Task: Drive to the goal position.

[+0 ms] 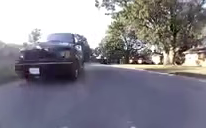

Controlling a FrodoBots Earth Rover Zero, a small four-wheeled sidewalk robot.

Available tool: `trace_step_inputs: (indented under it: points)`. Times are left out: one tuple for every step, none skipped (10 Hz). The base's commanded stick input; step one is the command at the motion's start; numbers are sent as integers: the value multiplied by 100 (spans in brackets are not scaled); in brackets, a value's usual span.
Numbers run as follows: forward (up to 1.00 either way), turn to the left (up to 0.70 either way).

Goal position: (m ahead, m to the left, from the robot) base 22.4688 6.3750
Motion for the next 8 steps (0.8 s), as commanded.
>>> trace_step_inputs:
  points:
    - [100, 0]
    - [100, 0]
    - [100, 0]
    - [100, 0]
    - [100, 0]
    - [100, 0]
    - [100, 0]
    - [100, 0]
